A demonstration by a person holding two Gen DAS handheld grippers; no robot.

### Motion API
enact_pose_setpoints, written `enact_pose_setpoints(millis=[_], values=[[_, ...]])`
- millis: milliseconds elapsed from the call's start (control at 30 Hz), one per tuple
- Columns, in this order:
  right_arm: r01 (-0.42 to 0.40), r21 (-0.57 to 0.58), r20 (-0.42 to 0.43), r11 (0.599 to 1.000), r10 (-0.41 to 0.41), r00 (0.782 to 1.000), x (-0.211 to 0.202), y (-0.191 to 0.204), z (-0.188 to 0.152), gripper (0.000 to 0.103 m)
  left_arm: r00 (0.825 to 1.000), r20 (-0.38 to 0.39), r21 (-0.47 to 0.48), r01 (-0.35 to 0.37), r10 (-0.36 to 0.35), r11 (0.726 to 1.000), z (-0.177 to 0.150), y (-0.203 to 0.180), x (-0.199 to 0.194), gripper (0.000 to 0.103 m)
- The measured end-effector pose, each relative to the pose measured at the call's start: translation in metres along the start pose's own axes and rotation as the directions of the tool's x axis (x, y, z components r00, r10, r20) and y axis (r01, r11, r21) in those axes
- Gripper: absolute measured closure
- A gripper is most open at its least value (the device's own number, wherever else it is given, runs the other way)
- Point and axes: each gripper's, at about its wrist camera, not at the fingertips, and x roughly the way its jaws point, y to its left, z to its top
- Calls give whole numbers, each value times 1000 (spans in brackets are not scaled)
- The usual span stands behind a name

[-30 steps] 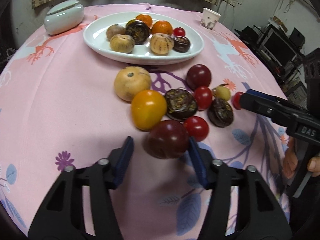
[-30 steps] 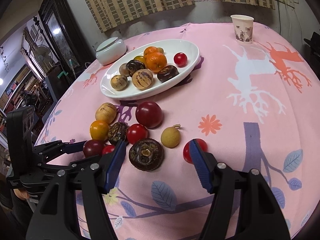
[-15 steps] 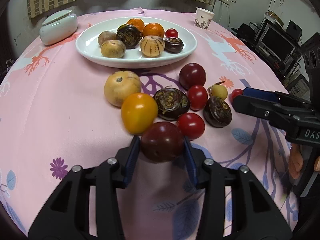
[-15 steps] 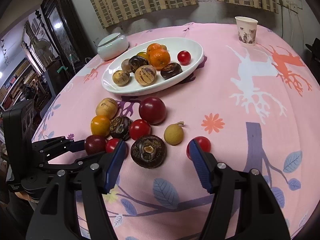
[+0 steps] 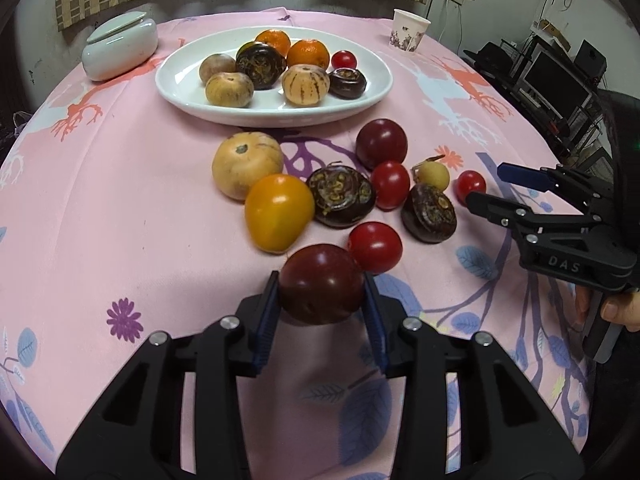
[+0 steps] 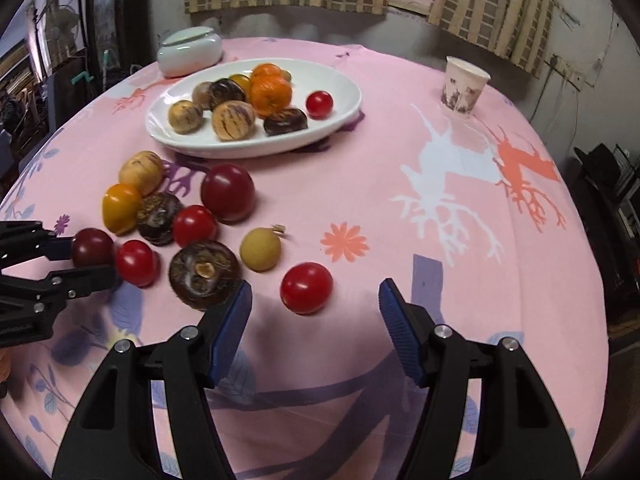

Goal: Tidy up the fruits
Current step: 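Grasp a red cherry tomato with the right tool, then carry both tomatoes onto the white plate and open both tools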

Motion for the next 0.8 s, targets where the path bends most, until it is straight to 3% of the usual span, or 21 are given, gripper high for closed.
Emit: enact_pose_setpoints(millis=[100,167,300,367,600,800], values=[[23,19,1,1000,-23,1000,8,2,1,42,1000,-3,7,0,0,1000,-1,-1,1,63],[11,17,-9,1000,-10,1000,15,7,1,51,1000,-5,10,-5,5,1000,-1,-2,3,63],[-14,30,-13,999,14,1000,18,8,2,59,1000,-6,11,-1,1,1000,-1,-2,3,63],[-15,44,-11,999,16,1000,18,5,3,74,1000,-4,11,-2,2,1000,-1,-3,3,63],[-19,33,7,999,19,1000,11,8,3,74,1000,10,19,-18,18,1000,-2,-6,3,63],[-43,27,77,999,41,996,-16,12,8,74,1000,23,-1,14,-14,1000,-1,-7,-8,63]])
